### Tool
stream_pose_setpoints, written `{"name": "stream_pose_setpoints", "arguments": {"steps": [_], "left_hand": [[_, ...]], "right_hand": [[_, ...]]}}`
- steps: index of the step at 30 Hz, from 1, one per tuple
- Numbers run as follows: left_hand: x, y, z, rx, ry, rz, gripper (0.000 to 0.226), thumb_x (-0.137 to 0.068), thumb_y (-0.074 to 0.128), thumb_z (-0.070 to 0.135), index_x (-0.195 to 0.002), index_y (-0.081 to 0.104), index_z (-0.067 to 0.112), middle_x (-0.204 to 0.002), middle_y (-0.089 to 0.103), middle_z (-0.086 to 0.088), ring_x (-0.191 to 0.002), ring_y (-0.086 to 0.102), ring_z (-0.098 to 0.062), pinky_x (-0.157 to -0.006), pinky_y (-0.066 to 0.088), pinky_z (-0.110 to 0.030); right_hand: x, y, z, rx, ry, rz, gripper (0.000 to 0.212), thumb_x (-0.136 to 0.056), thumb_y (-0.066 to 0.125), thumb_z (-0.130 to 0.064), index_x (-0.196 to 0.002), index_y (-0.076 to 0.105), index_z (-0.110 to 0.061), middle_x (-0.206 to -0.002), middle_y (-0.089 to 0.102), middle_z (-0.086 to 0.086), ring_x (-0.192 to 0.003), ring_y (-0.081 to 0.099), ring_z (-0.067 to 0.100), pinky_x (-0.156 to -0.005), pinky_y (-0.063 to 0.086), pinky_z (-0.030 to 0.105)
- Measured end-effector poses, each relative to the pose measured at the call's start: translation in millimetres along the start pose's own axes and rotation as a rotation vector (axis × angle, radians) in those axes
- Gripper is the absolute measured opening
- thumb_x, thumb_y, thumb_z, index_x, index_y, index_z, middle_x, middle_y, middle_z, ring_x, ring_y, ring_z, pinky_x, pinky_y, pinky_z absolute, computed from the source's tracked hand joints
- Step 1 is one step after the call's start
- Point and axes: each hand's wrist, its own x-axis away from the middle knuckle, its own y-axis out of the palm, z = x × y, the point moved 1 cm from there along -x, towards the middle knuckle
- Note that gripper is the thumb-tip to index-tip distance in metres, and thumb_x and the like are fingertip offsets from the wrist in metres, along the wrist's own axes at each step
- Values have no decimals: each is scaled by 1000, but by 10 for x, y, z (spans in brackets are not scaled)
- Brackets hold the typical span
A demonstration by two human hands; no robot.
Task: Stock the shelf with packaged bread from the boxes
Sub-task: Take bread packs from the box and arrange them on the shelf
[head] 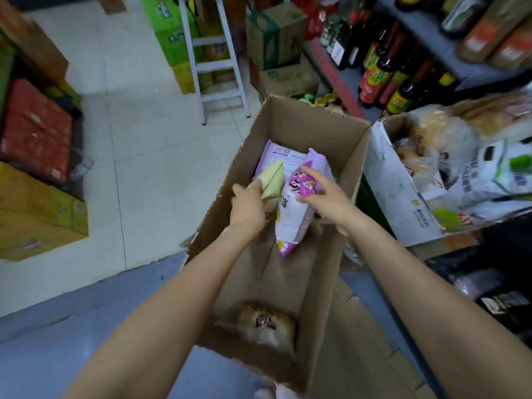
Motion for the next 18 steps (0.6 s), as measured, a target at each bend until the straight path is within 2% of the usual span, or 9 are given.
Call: {"name": "stream_pose_setpoints", "arguments": {"steps": [1, 3, 4, 6, 7, 9, 12, 15, 18], "left_hand": [[102, -135, 33, 28, 57, 26, 21, -92, 44, 3, -112, 46, 9, -109, 40, -18, -96, 50, -40, -81, 40, -36], [350, -449, 162, 87, 185, 114, 15, -90, 48, 5, -104, 45, 7, -99, 48, -20, -92, 51, -37, -74, 34, -34], [498, -609, 265, 129, 253, 163, 14, -89, 52, 8, -101, 45, 7, -98, 51, -21, -93, 50, -36, -73, 32, -35], [808, -924, 540, 223, 371, 259, 16, -89, 56, 14, -96, 42, 10, -94, 52, -16, -93, 45, -30, -73, 28, -34], [966, -1073, 701, 288, 408, 304, 19, -89, 57, 15, -93, 39, 11, -91, 50, -13, -89, 43, -28, -69, 25, -30], [1239, -1325, 1039, 494, 398, 350, 25, -90, 57, 17, -91, 32, 11, -87, 47, -9, -82, 45, -26, -63, 23, -27], [1592, -1600, 1564, 915, 248, 256, 29, -89, 56, 23, -95, 29, 13, -86, 48, -6, -83, 53, -28, -74, 48, -36], [1921, -1661, 2145, 1030, 233, 91, 41, -86, 59, 27, -112, 30, 14, -101, 49, -5, -94, 58, -29, -86, 53, -48], [2279, -1561, 2741, 1100, 268, -75, 62, -85, 59, 28, -136, 25, 17, -119, 48, -8, -100, 60, -33, -86, 54, -52]], "right_hand": [[167, -60, -70, -101, 1, 31, 78, -84, 67, -13, -147, 27, -34, -127, 54, 0, -74, 55, -9, -68, 47, 6], [557, -175, -243, -284, 26, 120, 88, -79, 70, -26, -149, 17, -37, -130, 55, 0, -70, 56, -4, -73, 51, 22], [775, -239, -350, -370, 37, 184, 78, -80, 69, -30, -146, 27, -31, -123, 60, -2, -73, 57, 3, -71, 50, 28], [1181, -400, -581, -566, 18, 291, 34, -88, 60, -34, -119, 55, -21, -99, 65, -5, -79, 60, 12, -65, 48, 28], [1366, -492, -697, -705, -8, 315, 24, -90, 55, -36, -108, 61, -20, -94, 67, -5, -83, 62, 15, -66, 50, 28], [1741, -738, -913, -999, -86, 307, 31, -93, 45, -41, -99, 65, -18, -88, 72, 0, -82, 66, 18, -72, 55, 29], [2275, -1189, -1130, -1193, -128, 371, 45, -93, 37, -51, -100, 66, -17, -90, 72, 7, -80, 68, 23, -71, 56, 33], [2802, -1660, -1240, -1196, -168, 423, 69, -85, 33, -72, -116, 62, -17, -107, 70, 11, -94, 68, 28, -73, 58, 40], [3371, -2099, -1301, -1131, -302, 462, 51, -90, 40, -60, -105, 64, -18, -89, 75, 7, -78, 73, 21, -64, 60, 36]]}}
